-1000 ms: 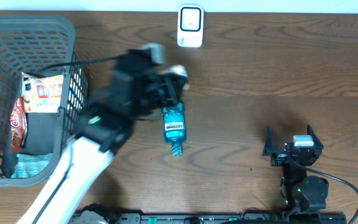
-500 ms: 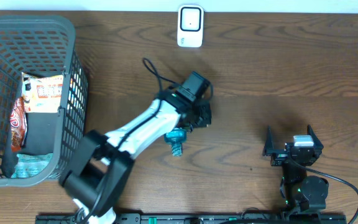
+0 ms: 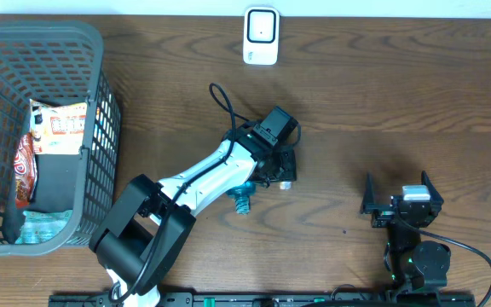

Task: Scan the item barcode
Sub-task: 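Carry the small orange box beside the bottle and release it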

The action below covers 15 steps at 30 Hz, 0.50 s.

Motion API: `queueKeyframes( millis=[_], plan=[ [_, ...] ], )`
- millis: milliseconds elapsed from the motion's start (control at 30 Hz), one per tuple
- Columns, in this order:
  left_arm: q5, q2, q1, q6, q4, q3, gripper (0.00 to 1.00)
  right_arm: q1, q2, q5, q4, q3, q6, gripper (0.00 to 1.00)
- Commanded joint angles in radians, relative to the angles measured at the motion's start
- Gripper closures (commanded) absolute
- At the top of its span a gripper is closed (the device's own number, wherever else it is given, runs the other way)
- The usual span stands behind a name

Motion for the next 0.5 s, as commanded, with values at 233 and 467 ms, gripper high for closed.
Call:
queueKeyframes(
  millis=[233,467],
  plan=[
    [-0.09,-0.007,-0.001,0.0,-0.036,0.0,0.12,-0.008,-0.002,0.008,-0.001,-0.003,-0.01,0.01],
    [-0.16,-0.007,-0.008,-0.001,-0.056,-0.001,0.02,-0.008,-0.002,0.008,-0.001,-0.003,-0.01,0.01]
  ],
)
